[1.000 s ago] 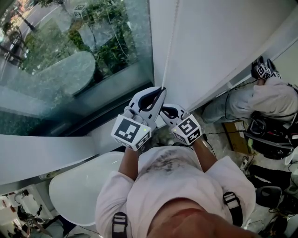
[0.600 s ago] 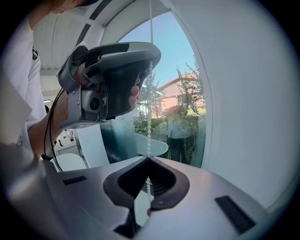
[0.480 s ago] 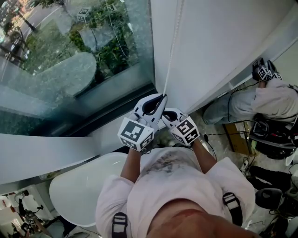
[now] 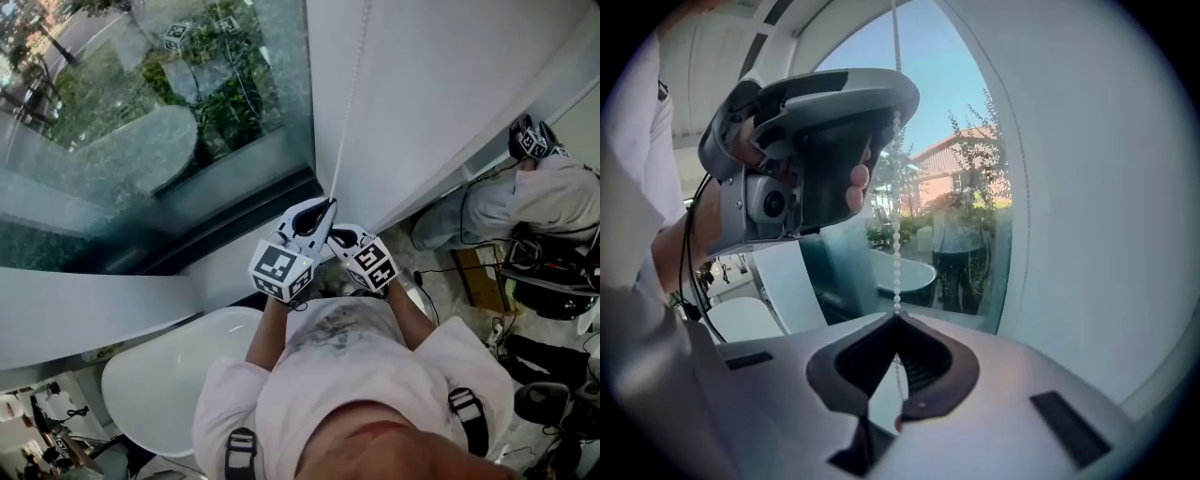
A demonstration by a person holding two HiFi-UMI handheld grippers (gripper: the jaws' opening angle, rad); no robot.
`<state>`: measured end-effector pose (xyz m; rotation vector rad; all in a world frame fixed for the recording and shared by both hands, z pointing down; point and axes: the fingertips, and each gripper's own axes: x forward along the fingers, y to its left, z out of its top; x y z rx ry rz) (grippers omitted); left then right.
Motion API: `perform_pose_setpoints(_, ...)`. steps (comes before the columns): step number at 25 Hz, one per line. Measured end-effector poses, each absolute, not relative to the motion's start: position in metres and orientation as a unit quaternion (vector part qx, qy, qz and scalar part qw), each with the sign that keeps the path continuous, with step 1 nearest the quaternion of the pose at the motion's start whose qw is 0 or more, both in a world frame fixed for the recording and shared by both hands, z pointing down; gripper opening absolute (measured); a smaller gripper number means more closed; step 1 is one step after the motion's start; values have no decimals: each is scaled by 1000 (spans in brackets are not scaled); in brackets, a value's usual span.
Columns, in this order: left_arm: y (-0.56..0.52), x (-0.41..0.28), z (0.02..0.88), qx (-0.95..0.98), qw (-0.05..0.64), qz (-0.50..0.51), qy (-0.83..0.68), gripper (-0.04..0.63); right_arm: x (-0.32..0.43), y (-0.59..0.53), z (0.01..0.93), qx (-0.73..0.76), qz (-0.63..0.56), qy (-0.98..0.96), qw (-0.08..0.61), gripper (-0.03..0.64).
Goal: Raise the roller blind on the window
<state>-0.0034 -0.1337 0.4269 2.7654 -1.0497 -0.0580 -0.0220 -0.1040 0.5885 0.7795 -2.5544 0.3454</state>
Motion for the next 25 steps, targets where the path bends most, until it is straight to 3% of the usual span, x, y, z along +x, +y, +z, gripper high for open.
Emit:
perform_pose_setpoints(14, -132, -3, 430, 932, 76, -10, -354, 8, -17, -94, 584, 282, 100, -931, 207, 64)
perform_pose_setpoints(17, -131, -6, 429, 932, 76, -11, -355, 8, -11, -89, 560, 292, 96, -930, 203, 81)
perform_pose_setpoints(19, -126, -6, 426, 932, 74, -12, -356, 8, -6, -84, 534, 296, 88, -933, 186, 145)
perform_pose_setpoints(25, -133, -6, 429, 931, 75, -9, -357, 8, 10, -101, 460, 325, 49, -934, 141, 147)
